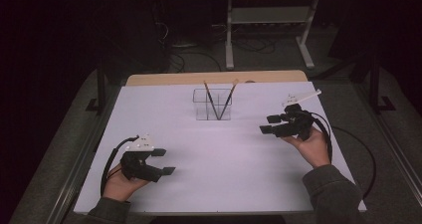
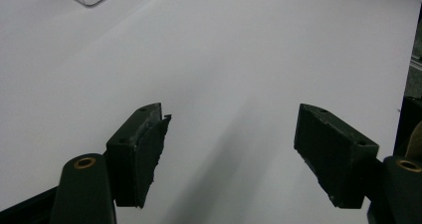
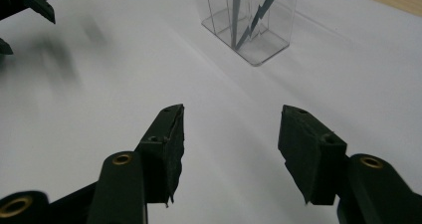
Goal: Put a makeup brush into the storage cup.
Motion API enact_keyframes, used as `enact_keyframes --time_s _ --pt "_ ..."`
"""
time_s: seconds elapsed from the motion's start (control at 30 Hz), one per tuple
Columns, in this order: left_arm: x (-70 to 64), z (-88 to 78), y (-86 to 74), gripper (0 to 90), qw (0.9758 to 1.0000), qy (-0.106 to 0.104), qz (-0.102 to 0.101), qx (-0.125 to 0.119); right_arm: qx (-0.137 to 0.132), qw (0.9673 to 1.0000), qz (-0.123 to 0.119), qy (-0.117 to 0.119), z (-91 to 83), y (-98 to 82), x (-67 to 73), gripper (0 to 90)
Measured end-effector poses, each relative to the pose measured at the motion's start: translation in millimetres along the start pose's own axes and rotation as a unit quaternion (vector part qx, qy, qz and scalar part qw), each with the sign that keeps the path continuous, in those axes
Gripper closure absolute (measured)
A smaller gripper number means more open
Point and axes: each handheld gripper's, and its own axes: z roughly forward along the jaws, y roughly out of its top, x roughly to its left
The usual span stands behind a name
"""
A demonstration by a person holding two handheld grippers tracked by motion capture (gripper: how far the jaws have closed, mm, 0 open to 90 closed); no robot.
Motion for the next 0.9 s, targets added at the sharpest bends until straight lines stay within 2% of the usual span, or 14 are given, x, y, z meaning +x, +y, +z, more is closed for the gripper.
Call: enact_keyframes --time_s 0.1,0.37,0.47,0.6,0.7,0.9 --pt "0.5 -0.2 0.2 26.8 1.0 0.001 0.005 0.005 0.001 1.0 -0.001 -0.002 -1.1 -4.2 1.4 41.4" --pt "1.1 -1.7 0.0 25.6 1.0 0.002 0.003 0.001 -0.003 1.0 -0.002 -0.003 -1.3 -16.3 4.7 38.3" --pt "-0.2 -2.2 -0.4 25.4 1.0 0.003 -0.008 -0.002 0.0 1.0 0.001 -0.004 -1.9 -20.3 6.0 36.9" --pt "1.3 -3.2 -0.7 24.3 1.0 0.006 -0.005 -0.003 -0.009 0.9999 -0.001 -0.007 -4.2 -25.1 8.6 36.3" --pt "1.2 -4.2 -1.3 24.0 0.9999 0.007 -0.01 -0.008 -0.013 0.9999 0.0 -0.011 -6.2 -28.1 10.1 34.5" --pt "2.2 -4.9 -2.4 23.5 0.9999 0.008 -0.008 -0.004 -0.018 0.9997 0.0 -0.015 -8.7 -32.1 12.7 31.7"
